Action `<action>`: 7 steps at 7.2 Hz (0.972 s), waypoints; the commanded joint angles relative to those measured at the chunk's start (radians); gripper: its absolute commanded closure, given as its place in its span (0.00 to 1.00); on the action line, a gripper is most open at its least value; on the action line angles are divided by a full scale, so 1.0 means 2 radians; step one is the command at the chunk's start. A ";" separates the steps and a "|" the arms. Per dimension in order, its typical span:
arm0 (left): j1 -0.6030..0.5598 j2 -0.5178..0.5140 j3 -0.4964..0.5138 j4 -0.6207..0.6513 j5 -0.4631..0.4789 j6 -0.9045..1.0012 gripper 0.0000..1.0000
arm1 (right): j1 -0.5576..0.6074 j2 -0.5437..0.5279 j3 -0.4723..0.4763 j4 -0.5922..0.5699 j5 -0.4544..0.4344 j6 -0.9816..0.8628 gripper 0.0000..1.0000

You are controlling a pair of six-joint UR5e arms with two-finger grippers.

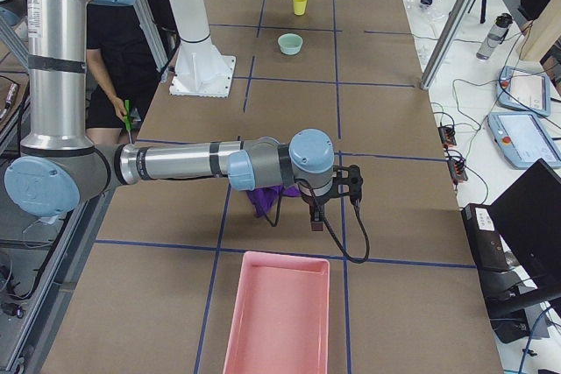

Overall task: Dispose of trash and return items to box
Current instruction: 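Grasp the yellow cup with the left gripper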

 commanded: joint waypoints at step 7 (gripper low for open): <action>0.091 0.043 0.027 -0.102 0.043 -0.110 0.06 | -0.024 0.018 -0.025 0.005 -0.026 0.042 0.00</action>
